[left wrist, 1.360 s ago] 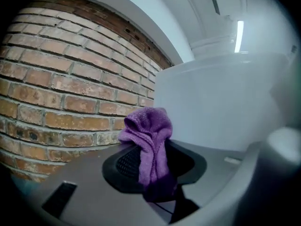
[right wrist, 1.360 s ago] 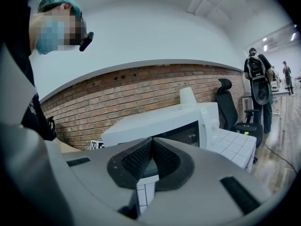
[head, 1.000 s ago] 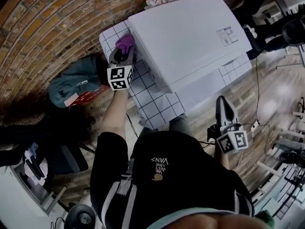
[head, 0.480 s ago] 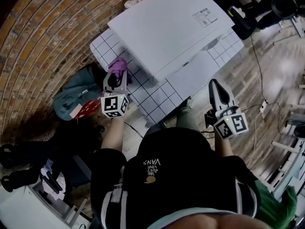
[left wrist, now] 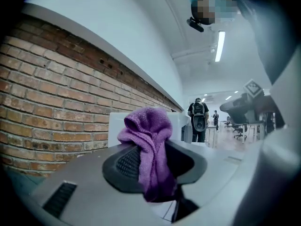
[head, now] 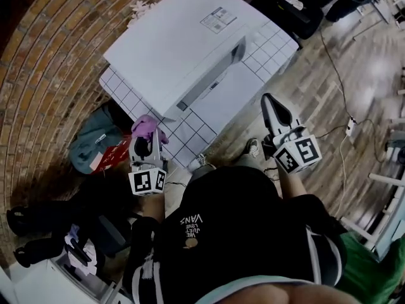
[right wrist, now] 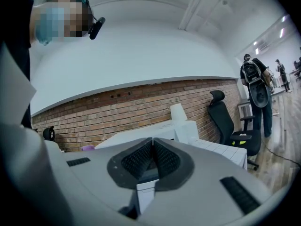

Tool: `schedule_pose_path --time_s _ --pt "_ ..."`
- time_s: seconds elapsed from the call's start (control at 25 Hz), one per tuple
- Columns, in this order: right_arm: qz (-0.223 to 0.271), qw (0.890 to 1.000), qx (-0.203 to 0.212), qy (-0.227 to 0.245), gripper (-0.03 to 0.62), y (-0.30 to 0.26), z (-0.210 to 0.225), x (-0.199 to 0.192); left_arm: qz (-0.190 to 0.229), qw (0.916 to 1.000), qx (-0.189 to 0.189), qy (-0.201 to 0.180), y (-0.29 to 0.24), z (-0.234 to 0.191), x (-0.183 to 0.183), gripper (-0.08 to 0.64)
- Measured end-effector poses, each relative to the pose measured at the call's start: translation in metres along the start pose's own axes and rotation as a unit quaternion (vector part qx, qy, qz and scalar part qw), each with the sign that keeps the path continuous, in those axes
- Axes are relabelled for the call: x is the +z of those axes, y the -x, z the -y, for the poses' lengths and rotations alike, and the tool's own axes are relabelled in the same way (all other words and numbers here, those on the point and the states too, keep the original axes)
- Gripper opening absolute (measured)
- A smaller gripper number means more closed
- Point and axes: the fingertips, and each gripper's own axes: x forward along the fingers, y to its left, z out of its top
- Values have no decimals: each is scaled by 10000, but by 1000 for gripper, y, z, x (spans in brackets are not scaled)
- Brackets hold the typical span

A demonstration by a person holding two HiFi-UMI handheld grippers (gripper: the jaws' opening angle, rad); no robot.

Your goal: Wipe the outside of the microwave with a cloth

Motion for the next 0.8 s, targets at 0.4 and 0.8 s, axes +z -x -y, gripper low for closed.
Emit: schedule_pose_path --time_s 0.4,0.8 --pt "-22 9992 403 8 3 41 115 22 14 9999 169 -7 -36 148 13 141" --pt "7 9974 678 242 3 61 211 41 242 9995 -210 -77 -135 278 27 141"
